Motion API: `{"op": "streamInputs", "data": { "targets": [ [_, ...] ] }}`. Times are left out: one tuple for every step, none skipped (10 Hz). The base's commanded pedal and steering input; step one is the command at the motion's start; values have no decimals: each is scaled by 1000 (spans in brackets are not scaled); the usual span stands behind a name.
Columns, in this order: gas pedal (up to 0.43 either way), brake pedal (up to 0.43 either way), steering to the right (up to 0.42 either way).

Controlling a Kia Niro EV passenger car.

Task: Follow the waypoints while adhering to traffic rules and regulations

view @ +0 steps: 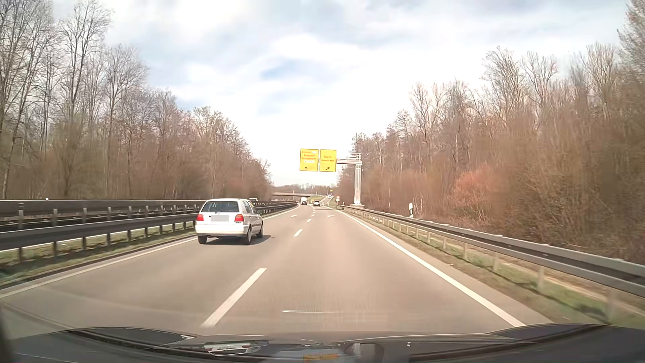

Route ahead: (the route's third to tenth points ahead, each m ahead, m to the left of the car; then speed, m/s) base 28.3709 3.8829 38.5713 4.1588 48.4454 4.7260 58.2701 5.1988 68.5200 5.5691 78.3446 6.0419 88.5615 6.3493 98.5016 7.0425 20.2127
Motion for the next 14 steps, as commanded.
{"op": "streamInputs", "data": {
  "targets": [
    [98,0,-1],
    [98,0,-1],
    [98,0,-1],
    [98,0,-1],
    [98,0,-1],
    [98,0,-1],
    [98,0,-1],
    [98,0,-1],
    [98,0,-1],
    [79,0,-1],
    [67,0,-1],
    [67,0,-1],
    [0,0,0],
    [0,0,0]
  ]
}}
